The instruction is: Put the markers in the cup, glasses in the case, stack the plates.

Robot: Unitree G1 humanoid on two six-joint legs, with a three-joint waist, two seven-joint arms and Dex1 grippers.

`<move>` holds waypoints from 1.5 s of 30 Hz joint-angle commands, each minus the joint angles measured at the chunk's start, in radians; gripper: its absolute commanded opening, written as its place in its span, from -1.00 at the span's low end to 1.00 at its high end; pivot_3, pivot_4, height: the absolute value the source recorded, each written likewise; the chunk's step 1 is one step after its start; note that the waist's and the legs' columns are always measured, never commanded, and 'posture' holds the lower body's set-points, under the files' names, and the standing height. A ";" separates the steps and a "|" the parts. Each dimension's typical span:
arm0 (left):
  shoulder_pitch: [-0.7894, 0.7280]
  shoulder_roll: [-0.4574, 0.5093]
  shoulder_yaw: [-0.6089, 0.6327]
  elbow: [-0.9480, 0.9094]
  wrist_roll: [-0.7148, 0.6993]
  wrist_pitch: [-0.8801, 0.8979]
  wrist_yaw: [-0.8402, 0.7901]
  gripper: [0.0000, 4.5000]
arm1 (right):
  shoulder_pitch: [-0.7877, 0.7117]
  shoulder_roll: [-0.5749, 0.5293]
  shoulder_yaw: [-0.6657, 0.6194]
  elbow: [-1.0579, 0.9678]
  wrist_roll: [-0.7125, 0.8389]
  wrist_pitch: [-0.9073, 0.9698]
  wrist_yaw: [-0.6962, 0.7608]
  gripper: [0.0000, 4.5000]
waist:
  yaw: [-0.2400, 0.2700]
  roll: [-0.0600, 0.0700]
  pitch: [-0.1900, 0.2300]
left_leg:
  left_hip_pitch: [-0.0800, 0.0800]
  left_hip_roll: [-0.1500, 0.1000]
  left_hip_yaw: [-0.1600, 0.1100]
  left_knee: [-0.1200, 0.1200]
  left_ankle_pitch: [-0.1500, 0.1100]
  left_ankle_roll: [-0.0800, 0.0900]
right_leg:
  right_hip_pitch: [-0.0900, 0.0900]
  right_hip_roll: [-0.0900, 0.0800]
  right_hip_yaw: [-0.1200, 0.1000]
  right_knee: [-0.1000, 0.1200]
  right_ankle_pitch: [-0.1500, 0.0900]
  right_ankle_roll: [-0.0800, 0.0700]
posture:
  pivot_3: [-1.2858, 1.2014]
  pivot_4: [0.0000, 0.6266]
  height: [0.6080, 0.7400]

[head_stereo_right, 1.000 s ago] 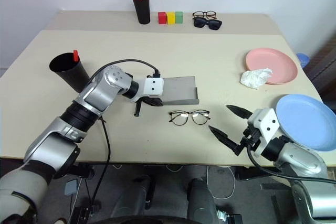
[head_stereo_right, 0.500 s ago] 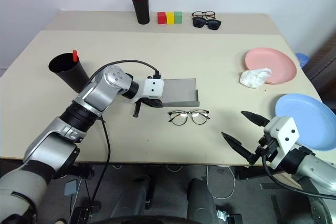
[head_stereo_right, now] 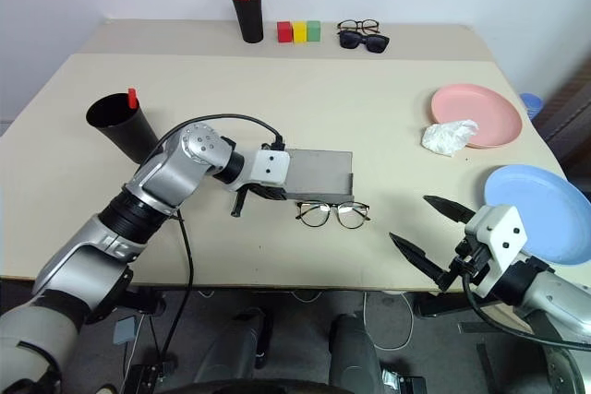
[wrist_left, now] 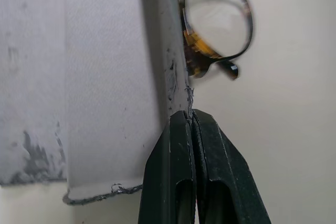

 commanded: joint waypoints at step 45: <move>0.508 0.339 0.309 -0.247 -0.211 -0.451 0.030 0.60 | -0.747 -0.340 0.564 0.087 -0.049 0.649 0.024 1.00 | -0.020 0.004 -0.001 | 0.002 0.001 0.001 -0.002 0.000 0.000 | 0.000 -0.002 0.001 -0.002 0.001 -0.003 | 0.03 -0.52 1.00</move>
